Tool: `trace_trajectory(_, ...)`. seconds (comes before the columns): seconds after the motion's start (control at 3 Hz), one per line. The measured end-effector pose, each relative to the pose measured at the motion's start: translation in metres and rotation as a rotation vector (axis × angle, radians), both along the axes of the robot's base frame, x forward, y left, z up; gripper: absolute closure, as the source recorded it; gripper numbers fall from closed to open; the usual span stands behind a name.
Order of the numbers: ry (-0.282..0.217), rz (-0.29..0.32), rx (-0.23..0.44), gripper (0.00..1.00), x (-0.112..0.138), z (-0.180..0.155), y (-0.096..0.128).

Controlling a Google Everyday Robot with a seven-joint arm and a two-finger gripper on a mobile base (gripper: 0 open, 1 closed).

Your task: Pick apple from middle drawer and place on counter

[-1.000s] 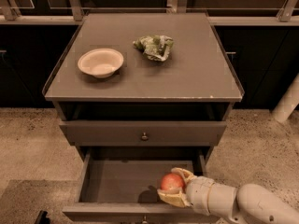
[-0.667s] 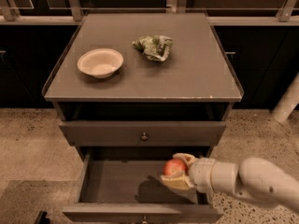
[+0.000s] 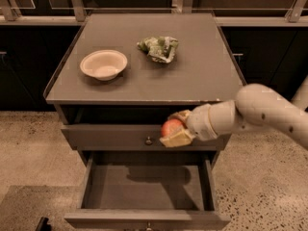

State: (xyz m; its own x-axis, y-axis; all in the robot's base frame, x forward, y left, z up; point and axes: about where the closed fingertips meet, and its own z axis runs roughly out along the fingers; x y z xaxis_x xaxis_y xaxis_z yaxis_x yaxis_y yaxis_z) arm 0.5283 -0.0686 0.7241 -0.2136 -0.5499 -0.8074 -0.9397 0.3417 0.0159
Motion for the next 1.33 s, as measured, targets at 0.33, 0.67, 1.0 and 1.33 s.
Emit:
trace_trajectory(0.33, -0.014, 0.067, 0.01, 1.0, 0.009, 0.022, 0.018)
trace_trajectory(0.67, -0.014, 0.066, 0.01, 1.0, 0.009, 0.022, 0.018)
trace_trajectory(1.0, -0.021, 0.047, -0.002, 1.0, 0.006, 0.025, 0.021)
trace_trajectory(1.33, -0.066, -0.033, -0.039, 1.0, -0.022, 0.049, 0.036)
